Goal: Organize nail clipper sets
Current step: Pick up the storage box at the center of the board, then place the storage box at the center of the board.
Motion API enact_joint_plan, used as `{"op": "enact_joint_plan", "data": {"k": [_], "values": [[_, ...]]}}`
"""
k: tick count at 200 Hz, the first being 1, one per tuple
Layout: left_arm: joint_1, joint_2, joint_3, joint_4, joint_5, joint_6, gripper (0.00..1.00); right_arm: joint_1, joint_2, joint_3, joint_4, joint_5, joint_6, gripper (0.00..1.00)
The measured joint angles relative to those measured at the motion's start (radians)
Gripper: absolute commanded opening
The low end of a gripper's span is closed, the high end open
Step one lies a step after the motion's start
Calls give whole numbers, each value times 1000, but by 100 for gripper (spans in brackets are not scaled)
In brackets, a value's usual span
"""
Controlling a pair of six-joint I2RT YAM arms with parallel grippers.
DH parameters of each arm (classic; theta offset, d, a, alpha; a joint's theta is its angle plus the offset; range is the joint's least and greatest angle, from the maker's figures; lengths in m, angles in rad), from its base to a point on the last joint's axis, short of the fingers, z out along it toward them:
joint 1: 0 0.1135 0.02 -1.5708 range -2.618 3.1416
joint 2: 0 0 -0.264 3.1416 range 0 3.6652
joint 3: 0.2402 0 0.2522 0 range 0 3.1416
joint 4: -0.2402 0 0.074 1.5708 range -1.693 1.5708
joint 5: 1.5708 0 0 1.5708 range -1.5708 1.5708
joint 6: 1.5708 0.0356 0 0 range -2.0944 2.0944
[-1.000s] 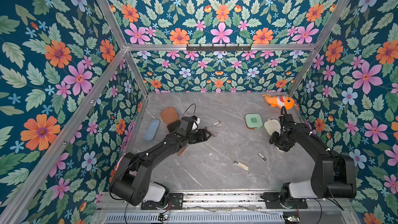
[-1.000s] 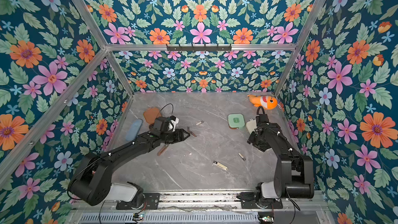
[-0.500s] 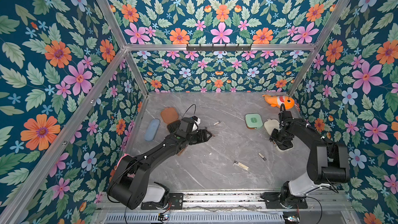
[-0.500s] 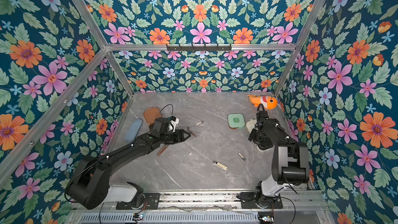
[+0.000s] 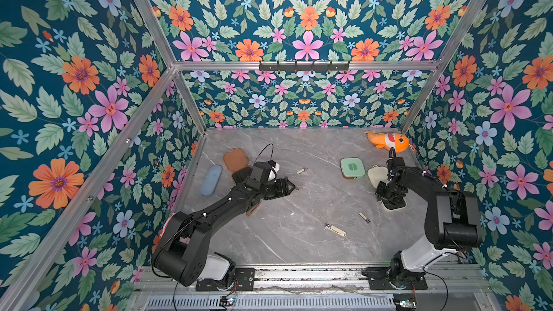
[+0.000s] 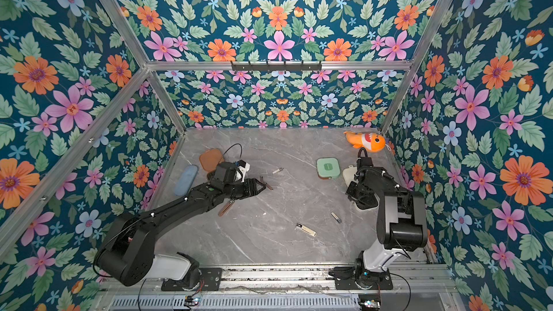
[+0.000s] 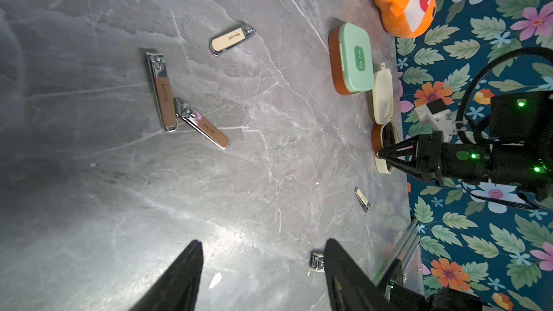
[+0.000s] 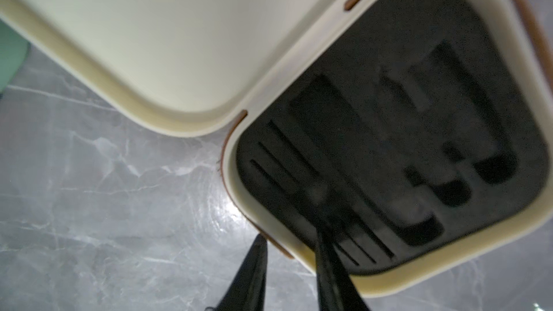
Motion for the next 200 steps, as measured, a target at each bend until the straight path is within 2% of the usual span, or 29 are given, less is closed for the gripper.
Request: {"op": "enact_joint_plan", "data": {"k": [74,115,155,180,200], "values": [[0,8,12,1,3,-3,67,0,-17,-7,26,-13,6,0],[0,5,12,1,11,-8,67,37,-70,40,-7,6,1,0],[59,-23,3,1,19,-19,65,250,-141,127,-35,39,-12,0],[159,-65,-32,-6,19,-22,65,472,-147,164,-31,35,-39,0],[220,-106,-56,-30,16,-22,65,647,-85,219,-29,38,-82,0]]}}
